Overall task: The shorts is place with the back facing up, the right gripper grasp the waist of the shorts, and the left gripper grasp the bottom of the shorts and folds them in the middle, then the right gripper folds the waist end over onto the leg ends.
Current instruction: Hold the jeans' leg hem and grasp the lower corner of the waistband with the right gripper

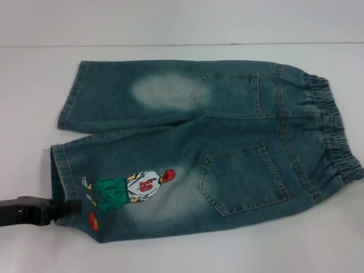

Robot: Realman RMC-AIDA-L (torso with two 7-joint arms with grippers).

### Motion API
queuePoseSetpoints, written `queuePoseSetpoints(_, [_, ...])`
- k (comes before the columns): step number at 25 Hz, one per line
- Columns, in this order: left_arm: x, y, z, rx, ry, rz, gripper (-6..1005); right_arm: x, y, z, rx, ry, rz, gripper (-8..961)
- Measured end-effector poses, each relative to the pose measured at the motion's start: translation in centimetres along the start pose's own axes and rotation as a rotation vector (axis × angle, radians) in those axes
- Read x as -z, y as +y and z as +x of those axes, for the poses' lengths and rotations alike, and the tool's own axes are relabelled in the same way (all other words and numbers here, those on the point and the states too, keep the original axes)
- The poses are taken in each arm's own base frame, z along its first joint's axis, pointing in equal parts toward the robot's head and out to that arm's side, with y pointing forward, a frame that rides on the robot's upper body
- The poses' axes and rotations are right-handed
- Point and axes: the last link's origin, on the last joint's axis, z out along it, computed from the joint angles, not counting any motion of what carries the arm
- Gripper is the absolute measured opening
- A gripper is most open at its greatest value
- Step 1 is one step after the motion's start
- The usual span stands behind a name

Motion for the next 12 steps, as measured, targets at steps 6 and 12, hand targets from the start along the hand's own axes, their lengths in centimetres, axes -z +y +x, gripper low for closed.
queuePoseSetpoints(6, [-0.2, 0.0, 0.3, -0.008, -0.004, -0.002, 17, -1.1, -0.4, 0.1, -0.057, 0.038, 0.024, 928])
queuePoseSetpoints(12, [-0.2, 0.2, 0.3, -0.012, -0.009, -0.010, 17, -2.3, -0.4, 0.2, -0.053, 0.083, 0.034, 928])
